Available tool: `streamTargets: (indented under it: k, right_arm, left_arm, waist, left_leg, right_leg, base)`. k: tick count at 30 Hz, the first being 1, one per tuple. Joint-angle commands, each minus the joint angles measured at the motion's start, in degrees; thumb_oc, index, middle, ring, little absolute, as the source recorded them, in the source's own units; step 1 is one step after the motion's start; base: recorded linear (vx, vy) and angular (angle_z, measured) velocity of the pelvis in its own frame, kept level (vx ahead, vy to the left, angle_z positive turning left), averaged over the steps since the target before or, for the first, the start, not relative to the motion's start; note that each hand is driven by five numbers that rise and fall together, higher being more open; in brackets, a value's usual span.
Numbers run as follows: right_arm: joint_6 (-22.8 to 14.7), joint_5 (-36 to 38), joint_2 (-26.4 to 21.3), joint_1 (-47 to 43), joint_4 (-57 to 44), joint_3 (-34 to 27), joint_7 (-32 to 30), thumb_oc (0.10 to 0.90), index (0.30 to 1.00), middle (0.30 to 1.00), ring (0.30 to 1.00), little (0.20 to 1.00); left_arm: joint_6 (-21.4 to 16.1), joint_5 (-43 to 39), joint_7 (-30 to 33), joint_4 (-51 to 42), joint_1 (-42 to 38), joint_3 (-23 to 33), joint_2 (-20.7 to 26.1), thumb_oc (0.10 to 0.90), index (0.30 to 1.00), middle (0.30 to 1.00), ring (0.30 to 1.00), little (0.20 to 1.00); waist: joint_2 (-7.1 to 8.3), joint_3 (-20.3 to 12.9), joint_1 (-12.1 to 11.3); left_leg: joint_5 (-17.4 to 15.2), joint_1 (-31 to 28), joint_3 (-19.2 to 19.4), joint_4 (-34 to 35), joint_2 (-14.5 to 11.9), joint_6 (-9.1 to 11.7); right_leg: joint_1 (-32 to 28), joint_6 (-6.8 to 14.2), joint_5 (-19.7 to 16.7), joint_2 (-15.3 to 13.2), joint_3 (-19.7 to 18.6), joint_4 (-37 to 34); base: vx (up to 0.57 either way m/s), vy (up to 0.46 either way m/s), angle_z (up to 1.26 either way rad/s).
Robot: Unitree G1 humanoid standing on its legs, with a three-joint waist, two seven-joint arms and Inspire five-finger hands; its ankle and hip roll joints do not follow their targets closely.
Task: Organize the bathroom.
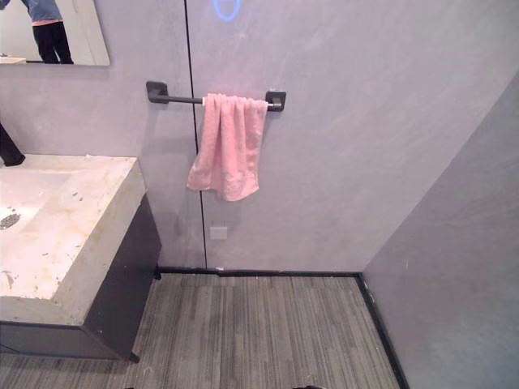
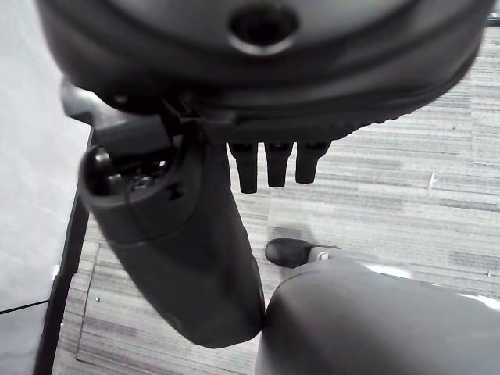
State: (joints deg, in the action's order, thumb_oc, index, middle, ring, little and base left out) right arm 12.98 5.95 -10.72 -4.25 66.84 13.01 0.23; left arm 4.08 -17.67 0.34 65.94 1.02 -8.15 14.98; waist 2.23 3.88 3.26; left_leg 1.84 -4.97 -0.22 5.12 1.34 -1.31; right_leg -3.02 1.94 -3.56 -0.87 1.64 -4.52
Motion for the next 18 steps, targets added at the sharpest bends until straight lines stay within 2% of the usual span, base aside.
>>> streamTargets:
  k: [1, 4, 5, 8, 9, 10, 12, 15, 18]
  right_arm:
    - [0.38, -1.18, -2.39, 0.71, 2.54, 3.31, 0.77, 0.8, 0.9, 0.9, 0.9, 0.9]
    - [0.89, -0.94, -2.54, 0.87, 2.25, 3.15, 0.63, 0.8, 0.9, 0.9, 0.9, 0.9]
    - [1.0, -0.88, -2.52, 0.9, 2.19, 3.16, 0.51, 0.8, 0.9, 0.9, 0.9, 0.9]
    - [1.56, 0.28, -2.44, 0.9, 2.3, 3.35, -0.05, 0.8, 0.9, 0.9, 0.9, 0.9]
    - [1.53, 0.49, -2.45, 0.94, 2.39, 3.25, 0.16, 0.8, 0.9, 0.9, 0.9, 0.9]
    - [1.9, 1.18, -2.31, 0.9, 2.75, 2.9, 0.47, 0.8, 0.9, 0.9, 0.9, 0.9]
    - [2.02, 1.26, -2.1, 0.84, 2.92, 2.89, 0.56, 0.8, 0.9, 0.9, 0.9, 0.9]
    - [2.56, 2.94, -1.56, 1.23, 3.64, 2.47, 0.76, 0.8, 0.9, 0.9, 0.9, 0.9]
    - [2.73, 3.85, -1.28, 1.53, 3.66, 2.12, 0.49, 0.8, 0.9, 0.9, 0.9, 0.9]
  left_arm:
    - [-0.65, -1.28, -0.49, 2.09, -2.24, 0.91, -1.1, 0.8, 0.9, 0.9, 0.9, 0.9]
    - [0.34, 0.19, -0.34, 1.9, -2.35, 0.87, -1.09, 0.8, 0.9, 0.9, 0.9, 0.9]
    - [2.03, 0.2, 0.69, 2.37, -2.35, 0.72, -1.14, 0.8, 0.9, 0.9, 0.9, 0.9]
    - [1.73, -0.46, 1.3, 3.56, -2.43, 0.88, -1.16, 0.8, 0.9, 0.9, 0.9, 0.9]
    - [2.72, -0.65, 1.42, 3.75, -2.49, 0.89, -1.19, 0.8, 0.9, 0.9, 0.9, 0.9]
    - [9.03, 0.4, 4.07, 5.04, -2.77, 0.81, -1.38, 0.8, 0.9, 0.9, 0.9, 0.9]
    - [9.26, 0.2, 5.36, 6.5, -3.03, 0.88, -1.43, 0.8, 0.9, 0.9, 0.9, 0.9]
    - [13.09, -1.64, 3.62, 7.78, -3.87, 1.44, -1.88, 0.8, 0.9, 0.9, 0.9, 0.9]
    - [14.73, -1.49, 3.65, 8.5, -3.99, 1.48, -2.04, 0.8, 0.9, 0.9, 0.9, 0.9]
  waist:
    - [-2.37, 1.51, -0.24]
    - [-2.32, 1.54, -0.29]
    - [-2.26, 1.55, -0.24]
    - [-2.09, 1.58, -0.12]
    - [-2.08, 1.57, -0.1]
    - [-2.03, 1.53, 0.02]
    - [-1.96, 1.52, 0.23]
    - [-1.99, 1.26, 0.75]
    - [-2.04, 0.97, 1.04]
  left_leg:
    - [-3.67, 1.42, 2.51, -0.12, 0.51, 0.12]
    - [-3.78, 1.36, 2.47, -0.12, 0.54, 0.08]
    - [-3.64, 1.44, 2.49, -0.12, 0.51, 0.12]
    - [-3.71, 1.38, 2.6, -0.12, 0.48, 0.1]
    - [-3.75, 1.34, 2.61, -0.12, 0.48, 0.09]
    - [-3.79, 1.32, 2.67, -0.12, 0.5, 0.01]
    - [-3.67, 1.29, 2.74, -0.12, 0.48, 0.08]
    - [-4.11, 0.76, 3.04, -0.12, 0.46, 0.01]
    - [-4.2, 0.56, 3.27, -0.12, 0.4, 0.03]
  right_leg:
    - [1.08, 3.9, 7.17, 1.72, 3.5, 6.32]
    - [1.0, 3.99, 7.11, 1.67, 3.51, 6.23]
    - [1.09, 4.0, 6.99, 1.68, 3.5, 6.25]
    - [1.0, 3.97, 7.04, 1.69, 3.54, 6.2]
    - [0.99, 4.0, 7.04, 1.68, 3.56, 6.22]
    - [0.98, 4.06, 7.03, 1.69, 3.58, 6.23]
    - [1.02, 4.06, 6.94, 1.65, 3.6, 6.3]
    - [0.58, 4.18, 7.05, 1.58, 3.54, 6.13]
    - [0.46, 4.28, 7.01, 1.45, 3.54, 6.13]
  base:
    - [0.0, 0.0, 0.0]
    - [0.0, 0.0, 0.0]
    - [0.0, 0.0, 0.0]
    - [0.0, 0.0, 0.0]
    - [0.0, 0.0, 0.0]
    - [0.0, 0.0, 0.0]
    - [0.0, 0.0, 0.0]
    - [0.05, 0.013, 0.0]
    - [0.06, 0.018, -0.02]
